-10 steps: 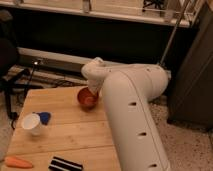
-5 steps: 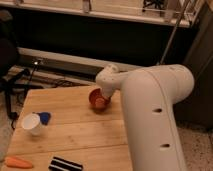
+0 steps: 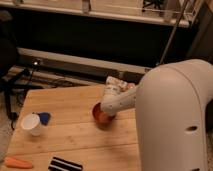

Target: Drag the ceramic bowl in a circle

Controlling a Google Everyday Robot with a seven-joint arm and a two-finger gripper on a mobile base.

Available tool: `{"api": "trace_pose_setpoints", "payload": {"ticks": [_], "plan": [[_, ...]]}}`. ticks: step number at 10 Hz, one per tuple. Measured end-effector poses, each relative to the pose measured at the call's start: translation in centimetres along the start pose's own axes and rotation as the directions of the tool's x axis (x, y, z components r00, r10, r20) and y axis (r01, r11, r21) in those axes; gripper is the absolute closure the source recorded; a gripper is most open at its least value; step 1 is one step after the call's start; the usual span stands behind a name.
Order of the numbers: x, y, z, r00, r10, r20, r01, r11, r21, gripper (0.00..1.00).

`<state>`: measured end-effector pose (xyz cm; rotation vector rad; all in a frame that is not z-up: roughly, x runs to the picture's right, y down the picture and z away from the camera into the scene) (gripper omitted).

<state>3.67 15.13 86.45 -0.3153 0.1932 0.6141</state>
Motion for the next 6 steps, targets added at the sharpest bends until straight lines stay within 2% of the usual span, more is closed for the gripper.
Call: {"api": "trace_pose_setpoints", "payload": {"ticks": [2,4,5,6], "plan": [[0.8,3.0,-1.4,0.997,-0.081,0.007,0.081,0.997,0.020,1.00],[0.5,8.2,-3.2,0.979,-0.201,0.033,0.201,0.980,0.017,1.00],[0.3,9.7,-3.7,0.972,-0.232,0.043,0.231,0.973,0.012,1.00],[-0.1,11.8,-4.6,0.960,-0.276,0.055,0.276,0.961,0.009,1.00]]}}
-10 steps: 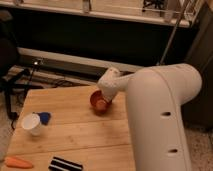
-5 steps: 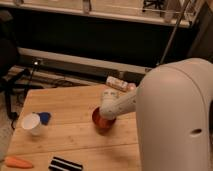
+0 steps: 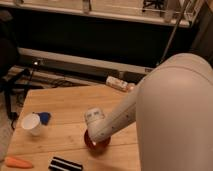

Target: Drag the ceramic bowl in a circle

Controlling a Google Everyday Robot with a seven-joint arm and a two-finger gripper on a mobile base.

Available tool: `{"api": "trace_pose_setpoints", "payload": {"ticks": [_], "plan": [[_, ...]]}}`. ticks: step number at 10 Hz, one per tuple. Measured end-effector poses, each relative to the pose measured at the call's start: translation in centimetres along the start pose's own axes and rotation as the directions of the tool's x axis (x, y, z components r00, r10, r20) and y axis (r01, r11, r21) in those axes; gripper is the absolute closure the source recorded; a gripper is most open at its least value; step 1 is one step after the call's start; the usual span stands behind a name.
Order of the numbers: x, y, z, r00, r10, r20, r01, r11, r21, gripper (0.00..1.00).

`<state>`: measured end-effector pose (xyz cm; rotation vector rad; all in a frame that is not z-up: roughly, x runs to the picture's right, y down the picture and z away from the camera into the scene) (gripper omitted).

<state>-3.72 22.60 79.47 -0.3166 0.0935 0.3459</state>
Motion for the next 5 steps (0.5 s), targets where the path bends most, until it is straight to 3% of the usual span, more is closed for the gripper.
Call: {"api": "trace_pose_setpoints", "payload": {"ticks": [3,5], "plan": [[-3.9,3.8,-1.3,0.994,-0.095,0.046,0.096,0.995,-0.026,1.00],[-7.8,5.7,-2.7,0.984,-0.146,0.097,0.150,0.988,-0.031,1.00]]}}
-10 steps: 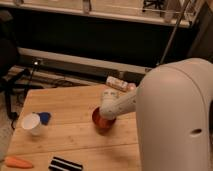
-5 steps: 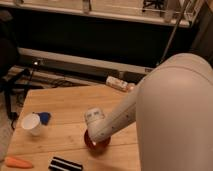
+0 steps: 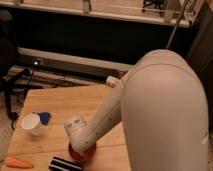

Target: Drag the ceramic bowl in a circle

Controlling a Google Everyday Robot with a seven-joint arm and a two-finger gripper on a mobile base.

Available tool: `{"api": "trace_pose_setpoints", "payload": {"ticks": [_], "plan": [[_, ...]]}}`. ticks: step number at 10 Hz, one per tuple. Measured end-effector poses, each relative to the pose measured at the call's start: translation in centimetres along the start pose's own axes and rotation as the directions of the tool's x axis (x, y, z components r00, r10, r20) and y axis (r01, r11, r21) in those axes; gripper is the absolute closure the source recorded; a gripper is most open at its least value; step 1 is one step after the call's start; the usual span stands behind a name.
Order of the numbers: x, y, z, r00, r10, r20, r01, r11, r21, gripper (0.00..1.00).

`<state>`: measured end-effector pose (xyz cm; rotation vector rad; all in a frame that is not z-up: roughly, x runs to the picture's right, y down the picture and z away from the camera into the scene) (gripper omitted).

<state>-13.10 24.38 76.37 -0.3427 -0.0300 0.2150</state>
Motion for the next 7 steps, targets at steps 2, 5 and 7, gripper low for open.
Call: {"api": "trace_pose_setpoints", "payload": {"ticks": [2,5,7], "plan": [[-3.6,0.5,-0.9,0.999,-0.024,0.046,0.025,1.000,-0.007,1.00],[-8.5,0.3,-1.3,0.994,-0.042,0.096,0.044,0.999,-0.017,1.00],[-10.5,-1.1,-0.8,0.995,-0.030,0.098,0.032,0.999,-0.015,1.00]]}}
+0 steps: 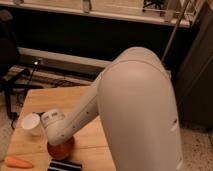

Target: Drag the ceramic bowl in a circle

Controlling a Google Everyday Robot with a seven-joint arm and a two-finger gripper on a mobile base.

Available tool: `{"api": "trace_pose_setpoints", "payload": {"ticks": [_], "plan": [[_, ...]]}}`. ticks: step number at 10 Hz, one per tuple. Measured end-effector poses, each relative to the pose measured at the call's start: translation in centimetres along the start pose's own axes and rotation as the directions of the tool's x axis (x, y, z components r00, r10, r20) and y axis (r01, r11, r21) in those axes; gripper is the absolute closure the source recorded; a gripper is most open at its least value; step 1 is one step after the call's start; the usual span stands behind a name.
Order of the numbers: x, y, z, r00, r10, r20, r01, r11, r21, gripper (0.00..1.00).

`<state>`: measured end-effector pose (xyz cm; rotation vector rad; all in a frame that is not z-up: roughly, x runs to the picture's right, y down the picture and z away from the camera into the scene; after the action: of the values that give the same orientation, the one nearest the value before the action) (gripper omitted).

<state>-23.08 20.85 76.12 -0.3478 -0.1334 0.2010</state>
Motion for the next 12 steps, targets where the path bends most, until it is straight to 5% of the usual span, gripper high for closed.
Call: {"api": "trace_pose_setpoints", "payload": {"ticks": [4,8,10,12], "plan": [[-4.9,-3.6,0.9,0.999,0.032,0.015,-0.032,0.999,-0.011,1.00],[-9.1,-8.8,2.3,0.996,0.084,-0.012,-0.084,0.996,-0.015,1.00],[-9.1,-12.7,3.2,0.988,0.154,-0.034,-0.154,0.988,-0.009,1.00],[-6.5,-17.8,3.5,0.965,0.257,-0.055,-0.257,0.966,0.012,1.00]]}}
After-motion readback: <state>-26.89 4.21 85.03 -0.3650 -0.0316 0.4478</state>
